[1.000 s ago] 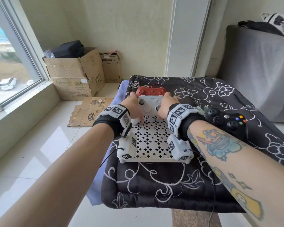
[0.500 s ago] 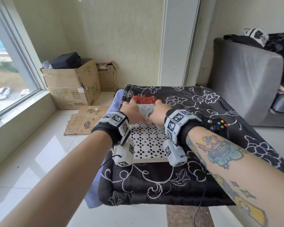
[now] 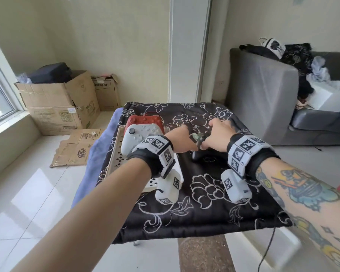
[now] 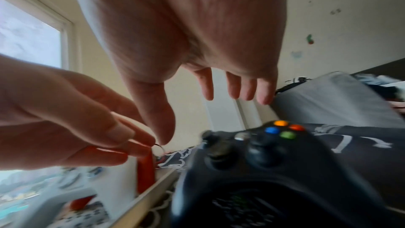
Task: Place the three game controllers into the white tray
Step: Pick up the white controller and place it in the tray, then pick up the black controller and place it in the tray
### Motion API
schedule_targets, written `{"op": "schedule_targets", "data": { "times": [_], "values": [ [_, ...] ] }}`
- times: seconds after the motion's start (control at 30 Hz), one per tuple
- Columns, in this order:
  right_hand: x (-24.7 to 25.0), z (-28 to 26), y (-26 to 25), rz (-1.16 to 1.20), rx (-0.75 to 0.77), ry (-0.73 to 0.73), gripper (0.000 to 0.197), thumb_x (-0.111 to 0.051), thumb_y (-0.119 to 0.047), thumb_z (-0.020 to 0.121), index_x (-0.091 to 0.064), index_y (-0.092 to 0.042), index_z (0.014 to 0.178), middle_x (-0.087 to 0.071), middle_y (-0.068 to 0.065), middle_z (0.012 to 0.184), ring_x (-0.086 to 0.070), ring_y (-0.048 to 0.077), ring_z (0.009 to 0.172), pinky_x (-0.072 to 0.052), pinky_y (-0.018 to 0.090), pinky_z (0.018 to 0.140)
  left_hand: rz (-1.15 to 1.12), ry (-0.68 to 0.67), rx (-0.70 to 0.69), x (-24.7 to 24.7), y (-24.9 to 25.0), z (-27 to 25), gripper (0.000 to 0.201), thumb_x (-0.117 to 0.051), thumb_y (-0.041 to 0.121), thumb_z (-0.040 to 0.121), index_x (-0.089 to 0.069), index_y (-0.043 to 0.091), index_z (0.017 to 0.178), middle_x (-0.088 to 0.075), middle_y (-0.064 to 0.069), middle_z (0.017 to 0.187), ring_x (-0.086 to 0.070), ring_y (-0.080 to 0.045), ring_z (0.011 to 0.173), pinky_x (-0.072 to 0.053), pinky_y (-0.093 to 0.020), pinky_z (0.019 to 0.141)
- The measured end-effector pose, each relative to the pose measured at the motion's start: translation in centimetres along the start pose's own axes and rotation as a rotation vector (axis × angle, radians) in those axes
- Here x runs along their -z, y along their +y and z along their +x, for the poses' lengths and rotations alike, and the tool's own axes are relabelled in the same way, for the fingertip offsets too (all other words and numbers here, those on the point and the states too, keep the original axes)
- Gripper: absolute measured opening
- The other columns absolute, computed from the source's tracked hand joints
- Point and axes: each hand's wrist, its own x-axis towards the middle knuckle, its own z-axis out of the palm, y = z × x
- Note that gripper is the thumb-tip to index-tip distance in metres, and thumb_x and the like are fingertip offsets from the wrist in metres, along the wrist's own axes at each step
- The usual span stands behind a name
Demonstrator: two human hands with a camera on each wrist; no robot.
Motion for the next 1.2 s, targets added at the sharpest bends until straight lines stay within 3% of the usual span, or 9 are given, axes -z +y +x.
{"op": "schedule_targets", "data": {
  "times": [0.17,0.4,0.5,0.6,0.8,0.9,1.0,1.07,1.2],
  "values": [
    [-0.6,1.3,5.3,-0.015,-0.139,-0.039,0.113,-0.090,-0.036,0.057,-0.024,-0.017,0.148,-0.029,0.018,0.142,-0.037,0.039,0.134,-0.039,0.046,0.109,0.047,-0.065,0.001,-1.8,1.2,1.7,0.086,-0.076,0.038,0.072,-0.035,0.004,0.140,-0.056,-0.008,0.124,-0.056,-0.025,0.109,-0.044,-0.036,0.094],
    [-1.8,3.5,9.4,0.220,-0.181,-0.155,0.122,-0.090,-0.027,0.066,-0.009,-0.012,0.156,-0.046,0.017,0.145,-0.050,0.035,0.130,-0.041,0.039,0.107,0.120,-0.172,0.040,-3.2,1.7,4.2,0.064,-0.077,0.034,0.077,-0.051,0.002,0.125,-0.055,-0.005,0.101,-0.053,-0.022,0.089,-0.045,-0.027,0.063],
    [-2.5,4.1,9.7,0.282,-0.172,-0.168,0.112,-0.090,-0.028,0.064,-0.023,-0.009,0.151,-0.052,0.014,0.138,-0.055,0.033,0.123,-0.049,0.044,0.101,0.080,-0.205,0.032,-3.9,1.6,5.2,0.044,-0.078,0.031,0.076,-0.060,0.006,0.107,-0.061,0.000,0.091,-0.057,-0.021,0.090,-0.046,-0.027,0.079],
    [-3.1,4.3,9.8,0.319,-0.176,-0.157,0.109,-0.090,-0.032,0.060,-0.028,-0.010,0.147,-0.056,0.012,0.133,-0.057,0.032,0.120,-0.051,0.044,0.098,0.050,-0.227,0.029,-4.7,1.6,5.9,0.044,-0.080,0.030,0.072,-0.064,0.009,0.107,-0.069,-0.004,0.101,-0.063,-0.023,0.095,-0.049,-0.032,0.093],
    [-4.9,7.5,11.6,0.424,-0.123,-0.168,0.126,-0.092,-0.048,0.004,-0.058,-0.015,0.121,-0.072,0.001,0.110,-0.068,0.026,0.106,-0.056,0.042,0.092,0.048,-0.140,0.054,-4.9,1.7,6.2,0.052,-0.084,0.028,0.066,-0.058,0.001,0.102,-0.062,-0.007,0.092,-0.062,-0.027,0.088,-0.055,-0.036,0.084],
    [-3.5,5.6,10.3,0.443,-0.099,-0.155,0.088,-0.093,-0.037,0.031,-0.068,-0.013,0.111,-0.075,0.003,0.105,-0.070,0.024,0.100,-0.056,0.042,0.092,0.011,-0.154,0.072,-4.7,1.9,5.6,0.038,-0.084,0.021,0.065,-0.056,0.003,0.081,-0.058,-0.008,0.076,-0.063,-0.030,0.079,-0.058,-0.042,0.085],
    [-2.1,3.9,9.6,0.479,-0.035,-0.181,0.053,-0.091,-0.020,0.055,-0.074,-0.009,0.104,-0.077,0.005,0.104,-0.071,0.024,0.100,-0.055,0.041,0.095,-0.011,-0.137,0.042,-4.4,2.2,5.0,0.046,-0.086,0.020,0.061,-0.063,-0.004,0.092,-0.061,-0.011,0.078,-0.070,-0.035,0.088,-0.059,-0.048,0.081],
    [-1.6,3.7,9.4,0.498,0.004,-0.164,0.053,-0.091,-0.015,0.056,-0.074,-0.008,0.106,-0.077,0.005,0.106,-0.071,0.023,0.102,-0.053,0.040,0.099,-0.030,-0.117,0.024,-4.1,2.4,4.5,0.051,-0.086,0.021,0.059,-0.065,-0.005,0.097,-0.063,-0.012,0.080,-0.071,-0.035,0.090,-0.060,-0.048,0.078],
    [-0.1,3.4,8.6,0.522,0.007,-0.104,0.057,-0.091,-0.019,0.048,-0.075,-0.009,0.102,-0.079,0.003,0.100,-0.072,0.024,0.099,-0.053,0.040,0.098,-0.037,-0.052,-0.016,-2.8,3.0,3.2,0.036,-0.085,0.021,0.059,-0.059,0.004,0.079,-0.062,-0.008,0.072,-0.072,-0.032,0.081,-0.062,-0.047,0.072]
  ]
}}
